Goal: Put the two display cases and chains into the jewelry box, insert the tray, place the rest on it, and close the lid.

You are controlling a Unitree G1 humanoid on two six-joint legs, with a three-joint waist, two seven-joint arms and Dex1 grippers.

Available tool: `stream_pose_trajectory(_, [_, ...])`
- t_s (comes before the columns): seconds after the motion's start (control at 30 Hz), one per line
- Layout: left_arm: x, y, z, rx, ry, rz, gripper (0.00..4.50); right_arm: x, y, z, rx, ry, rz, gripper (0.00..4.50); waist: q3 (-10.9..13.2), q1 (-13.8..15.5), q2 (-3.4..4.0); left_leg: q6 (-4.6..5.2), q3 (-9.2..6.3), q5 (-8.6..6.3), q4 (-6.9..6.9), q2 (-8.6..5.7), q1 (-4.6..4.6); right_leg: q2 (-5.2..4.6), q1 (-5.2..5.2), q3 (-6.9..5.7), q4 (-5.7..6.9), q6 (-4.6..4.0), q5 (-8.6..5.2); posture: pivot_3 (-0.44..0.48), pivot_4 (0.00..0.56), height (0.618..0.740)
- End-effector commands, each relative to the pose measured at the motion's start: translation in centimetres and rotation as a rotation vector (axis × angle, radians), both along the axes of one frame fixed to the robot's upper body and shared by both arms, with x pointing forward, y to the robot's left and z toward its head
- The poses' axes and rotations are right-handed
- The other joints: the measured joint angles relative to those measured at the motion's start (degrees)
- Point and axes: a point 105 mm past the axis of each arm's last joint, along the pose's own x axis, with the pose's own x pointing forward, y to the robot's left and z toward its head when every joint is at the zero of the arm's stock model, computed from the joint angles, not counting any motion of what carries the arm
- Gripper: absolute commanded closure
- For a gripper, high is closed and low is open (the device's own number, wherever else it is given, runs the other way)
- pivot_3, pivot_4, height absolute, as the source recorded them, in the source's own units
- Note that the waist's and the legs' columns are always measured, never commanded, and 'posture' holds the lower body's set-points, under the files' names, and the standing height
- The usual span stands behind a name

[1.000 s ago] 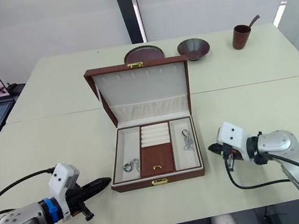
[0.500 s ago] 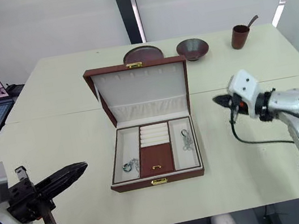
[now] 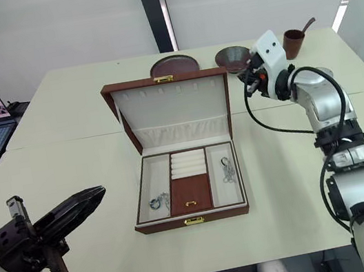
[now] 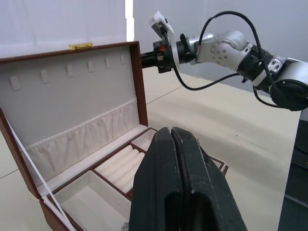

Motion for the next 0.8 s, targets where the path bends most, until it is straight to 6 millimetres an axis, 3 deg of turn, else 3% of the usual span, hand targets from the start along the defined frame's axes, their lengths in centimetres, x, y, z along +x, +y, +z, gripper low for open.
stream_pose_trajectory(0.03, [-0.5,-0.2,0.6,0.011,-0.047,-0.005,4.5,-0.2,1.0,1.6,0.036,-0.042,0.091,4.49,0.0,0.0,0.0,0.0,0.02,0.0,0.0,0.0,0.0,0.0,0.0,0.01,0.0,0.0,0.0,0.0,0.15,0.733])
stream_pose_trajectory(0.23, [-0.6,0.1,0.3,0.023,-0.045,-0.005,4.5,-1.8,3.4,2.2,0.091,-0.07,0.335,4.49,0.02,-0.01,0.03,0.0,0.05,0.0,0.0,0.01,0.0,0.0,0.0,0.0,0.0,0.0,0.0,0.0,0.15,0.733])
stream_pose_trajectory(0.43, [-1.0,1.0,-0.3,0.042,-0.019,0.015,4.5,-5.0,3.0,2.9,0.118,-0.053,0.561,4.49,0.03,0.04,0.05,0.0,-0.03,0.0,0.0,0.01,-0.02,-0.01,0.0,-0.01,-0.02,0.0,0.0,0.0,0.15,0.733])
stream_pose_trajectory(0.8, [-2.0,3.5,-1.5,0.071,0.075,0.065,4.5,-9.1,1.5,2.9,0.054,0.027,0.733,4.49,0.07,0.02,0.12,0.01,-0.03,-0.01,-0.02,0.02,-0.02,0.0,-0.02,0.0,-0.04,-0.01,0.0,0.0,0.15,0.733])
